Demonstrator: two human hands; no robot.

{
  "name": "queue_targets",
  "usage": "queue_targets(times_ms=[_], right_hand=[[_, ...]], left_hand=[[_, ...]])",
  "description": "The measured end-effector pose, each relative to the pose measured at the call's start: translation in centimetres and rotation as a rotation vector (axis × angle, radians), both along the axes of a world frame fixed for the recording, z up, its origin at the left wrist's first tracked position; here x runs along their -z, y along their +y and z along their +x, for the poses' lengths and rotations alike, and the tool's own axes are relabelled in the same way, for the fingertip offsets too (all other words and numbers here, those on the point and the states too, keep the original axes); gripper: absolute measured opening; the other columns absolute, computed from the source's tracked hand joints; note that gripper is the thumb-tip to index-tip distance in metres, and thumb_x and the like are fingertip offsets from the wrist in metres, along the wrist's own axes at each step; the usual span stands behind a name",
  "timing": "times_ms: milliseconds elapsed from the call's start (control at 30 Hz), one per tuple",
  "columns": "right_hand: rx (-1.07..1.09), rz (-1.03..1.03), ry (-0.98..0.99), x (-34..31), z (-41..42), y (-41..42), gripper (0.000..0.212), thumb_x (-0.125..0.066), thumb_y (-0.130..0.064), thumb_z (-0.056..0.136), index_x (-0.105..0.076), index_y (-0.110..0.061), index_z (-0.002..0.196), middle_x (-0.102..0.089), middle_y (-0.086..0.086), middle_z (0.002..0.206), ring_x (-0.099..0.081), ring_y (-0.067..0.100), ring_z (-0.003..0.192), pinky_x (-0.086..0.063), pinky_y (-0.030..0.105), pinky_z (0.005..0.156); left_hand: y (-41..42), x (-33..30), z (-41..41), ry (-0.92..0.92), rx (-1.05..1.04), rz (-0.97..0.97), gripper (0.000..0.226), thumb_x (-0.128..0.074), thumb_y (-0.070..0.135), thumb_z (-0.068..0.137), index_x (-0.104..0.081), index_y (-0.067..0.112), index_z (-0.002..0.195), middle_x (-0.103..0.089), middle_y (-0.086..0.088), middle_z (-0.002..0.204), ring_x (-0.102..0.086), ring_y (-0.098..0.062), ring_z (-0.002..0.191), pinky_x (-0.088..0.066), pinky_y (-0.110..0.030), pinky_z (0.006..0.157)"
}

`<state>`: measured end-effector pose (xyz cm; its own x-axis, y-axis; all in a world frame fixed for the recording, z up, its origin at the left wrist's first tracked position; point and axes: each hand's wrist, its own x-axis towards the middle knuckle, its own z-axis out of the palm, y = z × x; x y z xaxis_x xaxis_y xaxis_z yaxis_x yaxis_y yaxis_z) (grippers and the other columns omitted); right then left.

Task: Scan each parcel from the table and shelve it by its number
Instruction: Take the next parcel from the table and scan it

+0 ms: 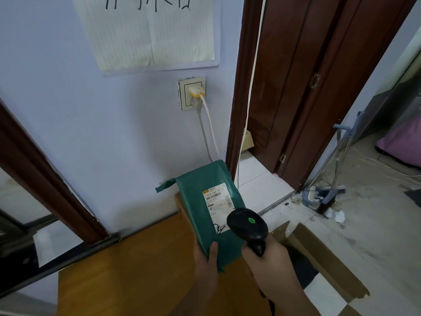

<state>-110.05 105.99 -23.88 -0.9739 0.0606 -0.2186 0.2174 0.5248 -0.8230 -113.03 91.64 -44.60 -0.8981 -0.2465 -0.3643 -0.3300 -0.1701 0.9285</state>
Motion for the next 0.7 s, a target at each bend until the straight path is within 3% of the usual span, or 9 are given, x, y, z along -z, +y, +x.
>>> queue_targets(times_ms=[33,100,167,267,433,600,700], right_hand=[[0.001,-0.008,-0.006,0.1,0.1,0.2,0.015,-0.067,-0.015,0.087,-0.055,-0.008,0.082,-0.059,0.024,0.070,-0.051,0.019,0.054,-0.046,0.033,0.055],[0.019,-0.020,-0.026,0.3,0.4,0.5,0.016,-0.067,-0.015,0.087,-0.055,-0.008,0.082,-0.056,0.021,0.066,-0.051,0.019,0.054,-0.045,0.032,0.055],[0.053,-0.021,-0.046,0.5,0.6,0.7,0.014,-0.068,-0.014,0.086,-0.056,-0.010,0.081,-0.058,0.020,0.067,-0.053,0.020,0.055,-0.046,0.033,0.056],[0.098,-0.026,-0.075,0.7,0.9,0.8,0.013,-0.069,-0.014,0.085,-0.057,-0.010,0.081,-0.064,0.024,0.074,-0.055,0.019,0.056,-0.046,0.030,0.055],[0.127,-0.067,-0.075,1.2,1.5,1.1,0.010,-0.066,-0.013,0.088,-0.058,-0.007,0.086,-0.064,0.028,0.077,-0.056,0.021,0.056,-0.046,0.031,0.055],[0.240,-0.229,-0.066,1.6,1.2,1.3,0.006,-0.070,-0.018,0.089,-0.066,-0.013,0.090,-0.063,0.012,0.065,-0.064,0.025,0.065,-0.047,0.033,0.063],[0.268,-0.319,-0.116,1.5,1.0,1.2,0.010,-0.072,-0.023,0.089,-0.068,-0.019,0.097,-0.067,0.007,0.089,-0.063,0.020,0.088,-0.043,0.033,0.074]], left_hand=[[-0.1,-0.8,0.0,-0.001,-0.009,-0.021,0.081,-0.061,0.076,0.084,-0.027,0.055,0.155,-0.054,0.002,0.147,-0.066,-0.031,0.122,-0.066,-0.048,0.071],[-0.1,-1.6,-0.2,0.015,-0.050,-0.021,0.077,-0.057,0.075,0.091,-0.023,0.057,0.157,-0.048,0.002,0.154,-0.060,-0.027,0.131,-0.064,-0.048,0.090],[0.1,-4.3,0.2,0.009,-0.047,-0.012,0.071,-0.049,0.062,0.099,-0.021,0.047,0.162,-0.046,0.002,0.157,-0.055,-0.025,0.137,-0.056,-0.048,0.106],[0.1,-6.2,0.0,0.002,-0.122,-0.027,0.059,-0.039,0.046,0.109,-0.026,0.034,0.165,-0.050,-0.001,0.155,-0.053,-0.025,0.137,-0.047,-0.049,0.115],[-0.9,-6.7,-0.4,-0.026,-0.216,-0.011,0.053,-0.034,0.042,0.112,-0.038,0.019,0.160,-0.056,-0.008,0.148,-0.055,-0.029,0.134,-0.046,-0.047,0.115],[-2.2,-7.1,1.4,-0.032,-0.229,0.013,0.049,-0.035,0.037,0.112,-0.049,0.011,0.152,-0.063,-0.010,0.135,-0.061,-0.029,0.120,-0.052,-0.047,0.106],[-2.8,-7.5,3.7,-0.033,-0.218,-0.026,0.048,-0.037,0.037,0.111,-0.053,0.011,0.149,-0.066,-0.001,0.123,-0.063,-0.025,0.113,-0.053,-0.045,0.103]])
